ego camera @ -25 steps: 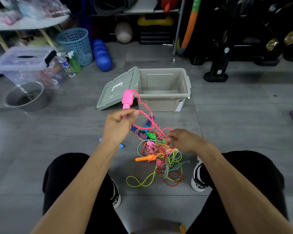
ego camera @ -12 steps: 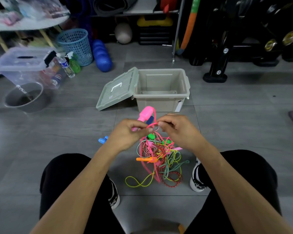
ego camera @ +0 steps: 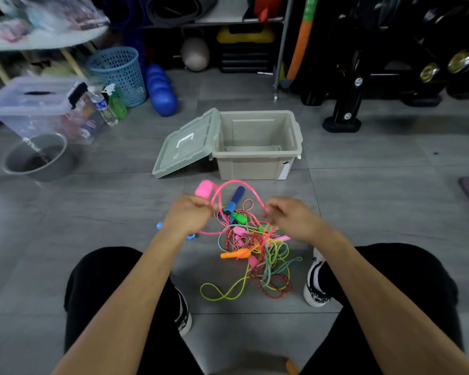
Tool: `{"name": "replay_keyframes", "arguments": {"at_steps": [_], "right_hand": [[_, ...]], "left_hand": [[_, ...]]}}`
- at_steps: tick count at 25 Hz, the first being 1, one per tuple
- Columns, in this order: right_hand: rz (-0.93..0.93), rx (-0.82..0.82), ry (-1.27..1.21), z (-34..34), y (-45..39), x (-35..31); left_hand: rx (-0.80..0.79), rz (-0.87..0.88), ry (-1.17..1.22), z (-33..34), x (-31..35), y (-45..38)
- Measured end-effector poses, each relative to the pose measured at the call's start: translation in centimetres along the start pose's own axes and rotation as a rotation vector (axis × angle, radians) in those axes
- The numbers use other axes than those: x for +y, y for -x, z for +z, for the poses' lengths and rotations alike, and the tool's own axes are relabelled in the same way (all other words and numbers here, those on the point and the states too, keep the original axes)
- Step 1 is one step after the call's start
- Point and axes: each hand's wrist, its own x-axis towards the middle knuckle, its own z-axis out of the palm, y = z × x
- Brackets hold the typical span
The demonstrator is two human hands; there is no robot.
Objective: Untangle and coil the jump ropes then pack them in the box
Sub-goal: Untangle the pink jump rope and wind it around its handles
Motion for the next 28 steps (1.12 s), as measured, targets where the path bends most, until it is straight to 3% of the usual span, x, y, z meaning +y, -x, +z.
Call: {"name": "replay_keyframes", "arguments": {"at_steps": [2,3,7,10,12,14,17,19,21,24,26,28], "right_hand": [[-0.16,0.231,-0.208,-1.0,0.7,-1.3],[-0.228,0.275,-0.233,-1.4,1.0,-2.0],[-0.382,0.222,-0.097,-1.0,1.3,-2.4],[-0.376,0.174,-0.13,-0.8,1.1,-2.3],[-0.269,0.089,-0.202,-0.7,0.8,-1.7],[-0.131,-0.098,-0.257,-0.3,0.4,-0.5],[0.04,-0.333,-0.049,0.6,0.0,1.5],[0.085,-0.243,0.021,0.5,-0.1,1.7],[-0.011,0.003,-0.057,0.0,0.1,0.6],[-0.216,0.299,-0.296,-1.8,1.4,-2.3],[-0.285,0.312,-0.293,-2.4,2.0,-3.5],[-0.296,0.239,-0.163,-2.2,2.0,-3.7]], "left_hand": [[-0.072,-0.024,-0.336,0.2,-0.2,0.0],[-0.082,0.014,-0.347,0.2,0.0,0.2],[-0.159,0.333,0.102,0.5,1.4,1.5],[-0.081,0.495,0.117,1.1,1.7,2.2],[0.0,0.498,0.193,1.1,2.1,2.2],[0.032,0.457,0.349,0.8,2.2,2.2],[0.116,0.343,0.496,0.6,2.0,1.7],[0.134,0.269,0.466,0.5,1.7,1.5],[0.122,0.152,0.279,0.1,1.0,0.9],[-0.057,0.006,-0.071,-0.1,0.2,0.6],[-0.12,0.097,-0.075,0.2,0.5,1.1],[-0.131,0.282,0.078,0.2,1.3,1.7]]}}
